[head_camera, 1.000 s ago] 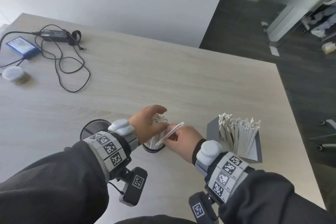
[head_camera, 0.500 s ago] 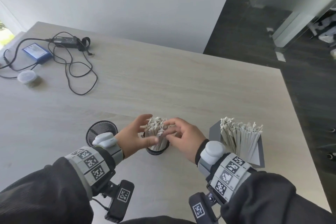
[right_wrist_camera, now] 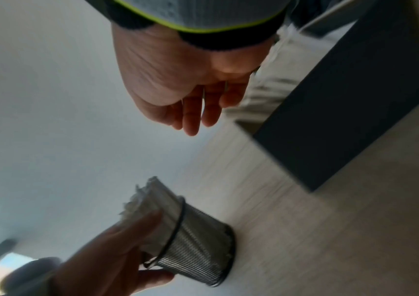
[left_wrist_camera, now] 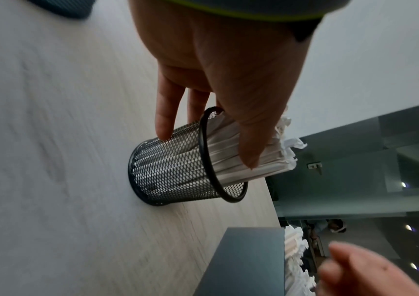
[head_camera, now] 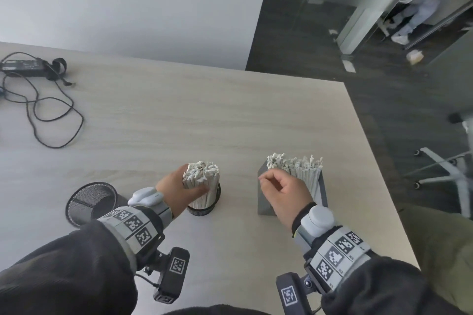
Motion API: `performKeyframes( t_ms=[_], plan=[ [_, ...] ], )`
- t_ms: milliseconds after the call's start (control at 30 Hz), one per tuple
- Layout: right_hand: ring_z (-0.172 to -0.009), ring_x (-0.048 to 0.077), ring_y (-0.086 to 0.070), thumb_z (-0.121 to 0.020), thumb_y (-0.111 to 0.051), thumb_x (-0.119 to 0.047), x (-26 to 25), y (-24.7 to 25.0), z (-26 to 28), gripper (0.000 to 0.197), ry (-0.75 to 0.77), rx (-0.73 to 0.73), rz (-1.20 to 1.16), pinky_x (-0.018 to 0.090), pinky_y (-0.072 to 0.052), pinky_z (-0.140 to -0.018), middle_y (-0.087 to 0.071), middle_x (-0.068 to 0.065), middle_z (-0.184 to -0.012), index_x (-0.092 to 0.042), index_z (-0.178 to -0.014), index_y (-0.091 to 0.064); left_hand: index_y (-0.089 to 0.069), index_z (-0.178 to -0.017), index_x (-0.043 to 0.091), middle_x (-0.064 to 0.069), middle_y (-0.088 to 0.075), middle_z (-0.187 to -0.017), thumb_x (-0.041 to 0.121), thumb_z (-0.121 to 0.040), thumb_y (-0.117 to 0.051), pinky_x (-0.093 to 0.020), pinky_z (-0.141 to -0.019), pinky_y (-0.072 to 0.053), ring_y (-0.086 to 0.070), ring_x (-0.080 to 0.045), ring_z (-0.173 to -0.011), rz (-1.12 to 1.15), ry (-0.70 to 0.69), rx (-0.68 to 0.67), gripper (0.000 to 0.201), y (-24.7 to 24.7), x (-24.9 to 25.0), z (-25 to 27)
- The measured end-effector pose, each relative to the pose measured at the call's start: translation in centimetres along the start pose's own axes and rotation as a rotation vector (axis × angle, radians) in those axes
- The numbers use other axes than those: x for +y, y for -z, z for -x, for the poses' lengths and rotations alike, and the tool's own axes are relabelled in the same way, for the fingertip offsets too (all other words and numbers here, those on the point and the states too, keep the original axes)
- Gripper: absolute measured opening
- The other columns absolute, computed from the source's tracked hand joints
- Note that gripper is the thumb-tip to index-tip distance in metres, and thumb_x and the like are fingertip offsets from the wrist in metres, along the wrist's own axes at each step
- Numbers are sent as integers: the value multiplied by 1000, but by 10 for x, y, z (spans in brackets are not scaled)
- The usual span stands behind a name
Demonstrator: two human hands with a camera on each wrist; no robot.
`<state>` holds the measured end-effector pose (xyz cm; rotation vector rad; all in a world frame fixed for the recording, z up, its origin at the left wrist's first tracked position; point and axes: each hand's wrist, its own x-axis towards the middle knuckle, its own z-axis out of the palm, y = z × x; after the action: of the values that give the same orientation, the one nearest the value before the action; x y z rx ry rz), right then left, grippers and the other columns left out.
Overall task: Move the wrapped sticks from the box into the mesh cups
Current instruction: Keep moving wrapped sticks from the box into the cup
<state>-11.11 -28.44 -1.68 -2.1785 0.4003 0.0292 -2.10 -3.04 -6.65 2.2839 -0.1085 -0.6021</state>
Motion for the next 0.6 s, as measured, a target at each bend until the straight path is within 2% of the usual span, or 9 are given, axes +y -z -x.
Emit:
performKeyframes(
  t_ms=[67,133,200,300,400,500,600],
  plan=[
    [-66,10,-60,-91,-61,-27,17,15,1,14,-50,58,75,27,-50,-64,-66,-13,-71,-30,-78,-65,-56,-120,34,9,-69,-90,49,-79,-72,-36,-73,-57,-66,-17,-79,6,-10,-15,47,-9,10,-6],
    [-72,10,-62,-89,-62,-25,33,26,-1,12,-110,91,140,24,-50,-66,-68,-14,-78,-32,-79,-65,-57,-120,33,8,-69,-91,45,-80,-72,-41,-75,-59,-67,-19,-83,34,-16,-33,45,-17,18,-13],
    [-83,9,-64,-88,-64,-26,46,33,-4,9,-179,74,199,23,-49,-73,-69,-11,-97,-33,-94,-67,-58,-120,33,8,-69,-93,43,-81,-72,-44,-77,-59,-67,-20,-86,47,-28,-47,43,-22,24,-19],
    [-100,13,-64,-87,-67,-31,57,36,-10,38,-250,-1,267,27,-51,-87,-65,-6,-118,-26,-124,-63,-58,-118,31,10,-68,-90,41,-82,-72,-41,-77,-59,-66,-17,-78,31,-39,-65,40,-32,37,-25],
    [-114,15,-60,-85,-68,-33,57,30,-19,59,-214,-72,305,31,-48,-98,-58,-5,-133,-24,-141,-51,-58,-116,31,9,-67,-87,41,-81,-74,-41,-76,-59,-65,-17,-78,27,-23,-76,40,-40,47,-28],
    [-118,17,-56,-84,-67,-35,53,23,-28,61,-197,-115,385,28,-44,-97,-55,-5,-134,-24,-141,-48,-58,-117,30,6,-68,-88,42,-80,-74,-44,-75,-60,-66,-19,-81,26,-24,-80,42,-46,49,-26],
    [-105,18,-59,-82,-68,-34,52,19,-35,50,-200,-103,409,30,-48,-87,-57,-5,-124,-25,-128,-52,-59,-114,29,6,-67,-86,40,-82,-74,-44,-74,-59,-65,-18,-78,37,-31,-65,37,-47,50,-24]
  ],
)
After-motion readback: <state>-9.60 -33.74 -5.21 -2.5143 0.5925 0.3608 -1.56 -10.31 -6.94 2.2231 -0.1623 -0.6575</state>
